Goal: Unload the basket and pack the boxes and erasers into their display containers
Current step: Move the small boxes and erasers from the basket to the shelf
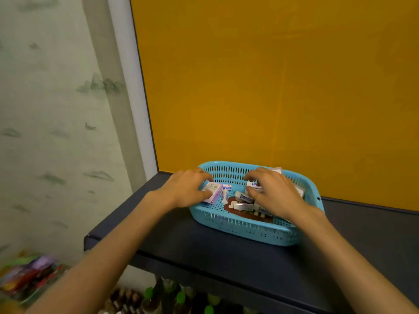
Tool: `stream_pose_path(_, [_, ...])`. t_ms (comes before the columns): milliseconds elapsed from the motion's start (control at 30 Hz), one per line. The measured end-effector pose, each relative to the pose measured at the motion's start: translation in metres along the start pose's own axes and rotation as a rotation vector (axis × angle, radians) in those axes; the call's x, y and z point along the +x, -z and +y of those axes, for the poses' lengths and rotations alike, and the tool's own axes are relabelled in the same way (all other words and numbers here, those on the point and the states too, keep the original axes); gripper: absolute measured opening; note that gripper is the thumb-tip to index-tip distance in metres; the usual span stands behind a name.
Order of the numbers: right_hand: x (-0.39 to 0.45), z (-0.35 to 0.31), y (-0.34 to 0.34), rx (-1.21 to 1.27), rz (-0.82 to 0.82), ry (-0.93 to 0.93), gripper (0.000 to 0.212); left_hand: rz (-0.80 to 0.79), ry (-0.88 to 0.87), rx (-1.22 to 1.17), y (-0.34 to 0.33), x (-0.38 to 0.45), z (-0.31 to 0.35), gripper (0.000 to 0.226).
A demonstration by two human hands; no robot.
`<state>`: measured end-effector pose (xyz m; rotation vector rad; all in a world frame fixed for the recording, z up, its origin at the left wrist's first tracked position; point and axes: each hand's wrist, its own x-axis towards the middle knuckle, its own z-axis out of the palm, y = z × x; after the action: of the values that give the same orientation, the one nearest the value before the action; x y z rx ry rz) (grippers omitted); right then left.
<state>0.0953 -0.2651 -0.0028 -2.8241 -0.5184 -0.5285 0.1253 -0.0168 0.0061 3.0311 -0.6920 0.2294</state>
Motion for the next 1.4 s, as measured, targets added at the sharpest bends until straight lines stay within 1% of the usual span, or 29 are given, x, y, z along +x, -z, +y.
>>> stream_pose_path(133, [0.011,0.002,-0.007,-0.017,-0.038,-0.016,0.029,-0.152,-0.072,0.047,-0.021,0.034,-0.015,0.066])
stream_pose_path(200, [0.016,0.005,-0.009,-0.03,-0.054,-0.019,0.028,-0.218,-0.113,0.118,-0.028,0.048,-0.02,0.075])
stream_pose_path(300, [0.024,0.009,-0.011,-0.048,-0.082,-0.037,0.026,-0.274,-0.185,0.219,-0.036,0.063,-0.025,0.087])
stream_pose_path(467, [0.029,0.009,-0.016,-0.064,-0.151,-0.062,0.022,-0.36,-0.272,0.266,-0.048,0.081,-0.033,0.097])
stream_pose_path(633, [0.035,0.009,-0.023,-0.051,-0.218,-0.074,0.018,-0.337,-0.332,0.249,-0.046,0.096,-0.037,0.092])
stream_pose_path(767, [0.038,0.011,-0.031,-0.028,-0.275,-0.084,0.016,-0.246,-0.396,0.261,-0.051,0.099,-0.042,0.081])
stream_pose_path(900, [0.038,0.014,-0.035,-0.012,-0.307,-0.105,0.016,-0.203,-0.451,0.253,-0.05,0.105,-0.045,0.07])
stream_pose_path(1033, [0.034,0.015,-0.038,0.005,-0.326,-0.141,0.02,-0.209,-0.405,0.108,-0.048,0.106,-0.044,0.06])
stream_pose_path(1167, [0.034,0.017,-0.04,-0.013,-0.355,-0.152,0.03,-0.154,-0.376,-0.169,-0.047,0.109,-0.046,0.037])
stream_pose_path(1400, [0.039,0.016,-0.047,-0.107,-0.412,-0.104,0.042,-0.011,-0.254,-0.686,-0.039,0.097,-0.048,0.031])
